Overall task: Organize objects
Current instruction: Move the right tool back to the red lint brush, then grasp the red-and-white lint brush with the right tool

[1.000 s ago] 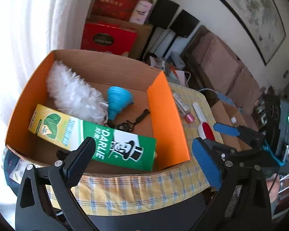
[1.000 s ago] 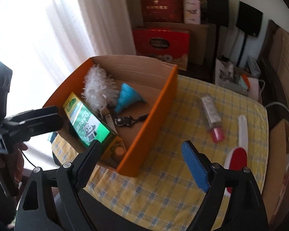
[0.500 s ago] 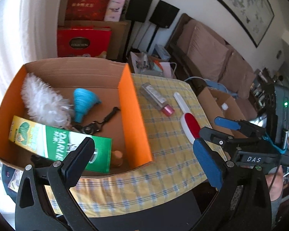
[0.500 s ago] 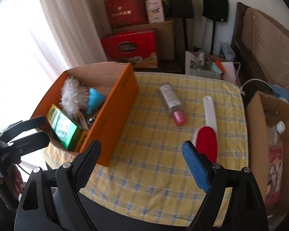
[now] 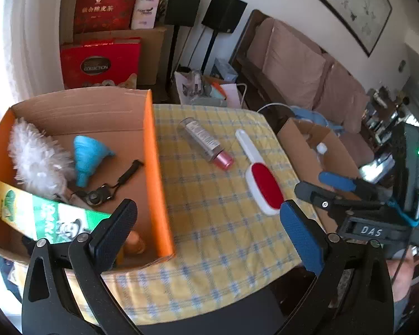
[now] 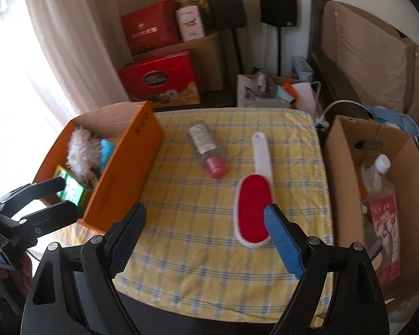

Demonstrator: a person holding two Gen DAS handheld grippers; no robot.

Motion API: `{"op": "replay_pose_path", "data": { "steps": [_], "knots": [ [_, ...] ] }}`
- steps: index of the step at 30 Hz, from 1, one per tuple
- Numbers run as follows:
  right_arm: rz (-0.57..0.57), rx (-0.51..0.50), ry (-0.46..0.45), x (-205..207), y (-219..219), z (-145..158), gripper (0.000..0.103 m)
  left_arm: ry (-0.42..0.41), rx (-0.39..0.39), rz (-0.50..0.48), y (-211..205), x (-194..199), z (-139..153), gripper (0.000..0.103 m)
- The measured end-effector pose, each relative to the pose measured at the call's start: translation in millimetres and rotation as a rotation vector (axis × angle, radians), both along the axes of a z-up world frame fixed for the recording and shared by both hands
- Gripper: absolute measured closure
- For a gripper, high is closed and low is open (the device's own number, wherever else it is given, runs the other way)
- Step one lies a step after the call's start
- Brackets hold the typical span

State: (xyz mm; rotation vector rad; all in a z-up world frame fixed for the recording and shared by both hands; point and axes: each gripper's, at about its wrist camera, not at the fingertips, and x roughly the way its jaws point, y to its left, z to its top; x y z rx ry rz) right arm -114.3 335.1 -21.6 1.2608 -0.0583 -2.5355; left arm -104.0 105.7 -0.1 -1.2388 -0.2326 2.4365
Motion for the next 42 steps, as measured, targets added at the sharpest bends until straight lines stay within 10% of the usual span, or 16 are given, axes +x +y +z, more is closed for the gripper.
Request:
{"op": "replay_pose_path", "data": {
  "steps": [23, 35, 42],
  "knots": [
    [-0.103, 0.04, -0.058, -15, 35, -80, 0.015, -0.065, -0.135, -0.129, 96, -36, -53, 0.021],
    [-0.111, 0.007, -0.048, -27, 27, -102, 0.045, -0.192, -0.017, -0.134, 105, -63, -88, 0.022],
    [-0.113, -0.005, -0.04, -28, 27, -104, 0.044, -0.217, 0.054, -0.119, 107, -66, -101, 0.025]
  ]
}}
